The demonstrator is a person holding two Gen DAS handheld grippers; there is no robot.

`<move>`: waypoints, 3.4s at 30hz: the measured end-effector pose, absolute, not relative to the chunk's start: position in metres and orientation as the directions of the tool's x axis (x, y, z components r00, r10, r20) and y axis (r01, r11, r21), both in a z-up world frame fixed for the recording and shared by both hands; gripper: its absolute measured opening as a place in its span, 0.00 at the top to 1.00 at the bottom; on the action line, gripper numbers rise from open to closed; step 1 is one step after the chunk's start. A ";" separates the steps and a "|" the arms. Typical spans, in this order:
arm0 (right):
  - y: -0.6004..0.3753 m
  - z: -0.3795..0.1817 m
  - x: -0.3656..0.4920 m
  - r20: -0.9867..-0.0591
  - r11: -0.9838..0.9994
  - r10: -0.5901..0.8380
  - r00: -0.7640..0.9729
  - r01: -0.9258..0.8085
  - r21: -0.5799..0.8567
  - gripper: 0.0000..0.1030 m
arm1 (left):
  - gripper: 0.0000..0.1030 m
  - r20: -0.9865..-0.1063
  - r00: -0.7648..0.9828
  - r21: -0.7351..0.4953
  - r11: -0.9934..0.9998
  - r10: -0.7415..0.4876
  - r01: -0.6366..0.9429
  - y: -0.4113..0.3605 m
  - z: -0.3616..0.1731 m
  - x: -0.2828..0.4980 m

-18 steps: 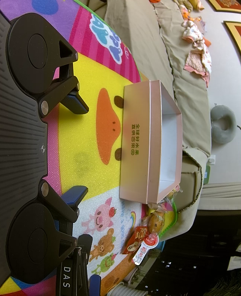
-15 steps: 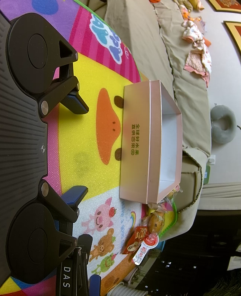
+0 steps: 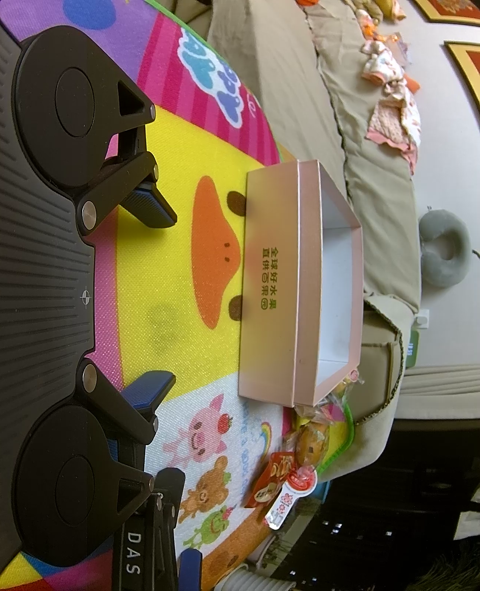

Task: Organize objects

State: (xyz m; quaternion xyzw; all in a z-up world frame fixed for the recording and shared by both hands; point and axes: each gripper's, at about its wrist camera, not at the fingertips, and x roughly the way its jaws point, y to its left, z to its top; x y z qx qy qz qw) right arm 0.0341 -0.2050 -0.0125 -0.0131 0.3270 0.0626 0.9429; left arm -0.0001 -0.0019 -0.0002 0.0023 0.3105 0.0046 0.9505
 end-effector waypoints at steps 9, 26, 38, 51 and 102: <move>-0.205 -0.013 0.035 -0.619 0.992 0.114 0.777 -0.127 0.023 0.00 | 0.12 -0.590 0.807 0.008 1.000 0.011 -0.007 -0.002 0.000 -0.001; -0.207 -0.004 0.049 -0.721 0.984 0.140 0.678 -0.179 0.023 0.00 | 0.11 -0.623 0.782 0.018 1.000 0.010 0.002 -0.003 0.003 0.006; -0.213 0.029 0.058 -0.733 0.969 0.218 0.644 -0.232 0.084 0.00 | 0.15 -0.589 0.808 -0.052 0.998 -0.015 -0.019 0.033 0.043 0.019; -0.225 0.095 0.106 -0.593 0.974 0.199 0.780 -0.224 0.032 0.00 | 0.19 -0.566 0.816 -0.057 0.982 0.117 -0.181 0.110 0.069 0.128; -0.216 0.152 0.117 -0.697 0.864 0.499 0.515 -0.359 0.353 0.66 | 0.89 -0.642 0.767 -0.168 0.978 -0.012 -0.126 0.096 0.029 0.148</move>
